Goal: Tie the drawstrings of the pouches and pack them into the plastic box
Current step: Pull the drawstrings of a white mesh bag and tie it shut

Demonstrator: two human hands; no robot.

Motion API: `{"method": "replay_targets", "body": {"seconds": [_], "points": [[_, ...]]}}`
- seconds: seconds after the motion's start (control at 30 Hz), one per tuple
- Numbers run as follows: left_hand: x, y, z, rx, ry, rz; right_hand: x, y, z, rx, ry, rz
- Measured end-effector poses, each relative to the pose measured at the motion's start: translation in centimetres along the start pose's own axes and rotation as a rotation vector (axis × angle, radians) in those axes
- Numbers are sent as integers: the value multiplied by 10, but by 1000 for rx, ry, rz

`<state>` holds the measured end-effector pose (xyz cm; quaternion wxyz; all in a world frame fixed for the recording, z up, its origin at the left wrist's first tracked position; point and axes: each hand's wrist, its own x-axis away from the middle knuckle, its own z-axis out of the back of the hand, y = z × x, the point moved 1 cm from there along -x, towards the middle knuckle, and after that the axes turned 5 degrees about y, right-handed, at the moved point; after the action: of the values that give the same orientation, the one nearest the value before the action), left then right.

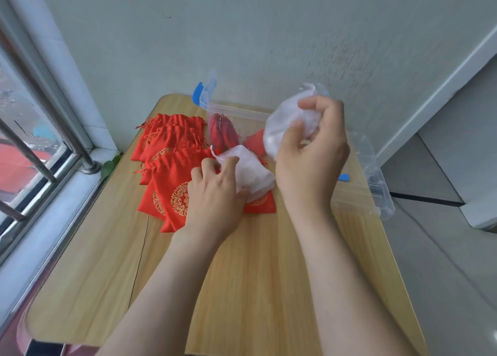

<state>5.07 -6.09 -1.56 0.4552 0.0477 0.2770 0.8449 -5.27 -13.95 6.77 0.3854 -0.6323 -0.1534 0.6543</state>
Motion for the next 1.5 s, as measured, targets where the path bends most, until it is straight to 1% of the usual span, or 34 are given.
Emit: {"method": "replay_targets", "body": {"seconds": [0.1,0.2,0.27,0.37,0.43,0.5,0.53,0.57,0.6,0.67,0.73,0.77,0.83,0.9,0.93,1.0,1.07,1.17,1.27,1.37,1.5], "points": [[0,2,-4,-91,-30,-11,-20,5,-25,32,-25,62],[0,6,-4,-121,-45,3,-37,9,-49,117,-127,84],[-1,8,-4,-126,-20,9,-45,9,-62,184,-268,46],[-4,7,-6,-143,46,21,-52,14,-81,401,-548,-28],[-6,5,-6,-129,74,38,-54,17,-89,505,-709,-50],[-7,4,-6,-90,82,53,-51,19,-91,510,-789,-59],[-7,4,-7,-72,81,58,-49,22,-90,491,-789,-50],[-7,4,-7,-58,83,61,-45,23,-89,465,-753,-15],[-7,3,-7,-50,85,62,-41,25,-86,432,-679,45],[-7,2,-8,-40,88,65,-29,26,-74,343,-478,168],[-7,1,-8,-35,100,65,-14,32,-60,275,-315,193],[-7,0,-8,-30,105,64,-5,37,-52,265,-279,167],[-6,1,-8,-14,111,56,14,49,-42,276,-310,36],[-6,1,-7,17,117,40,33,61,-38,354,-466,-132],[-5,0,-6,40,117,30,41,65,-38,413,-558,-187],[-5,-1,-7,104,96,13,53,69,-37,511,-673,-218],[-5,-2,-6,168,64,1,56,66,-35,557,-655,-221],[-3,-2,-1,225,49,-16,53,58,-32,552,-604,-271],[-4,0,3,273,61,18,51,48,-26,390,-606,-373],[-3,4,6,336,141,56,50,40,-18,228,-603,-489],[2,14,14,454,282,88,48,31,0,124,-495,-529]]}}
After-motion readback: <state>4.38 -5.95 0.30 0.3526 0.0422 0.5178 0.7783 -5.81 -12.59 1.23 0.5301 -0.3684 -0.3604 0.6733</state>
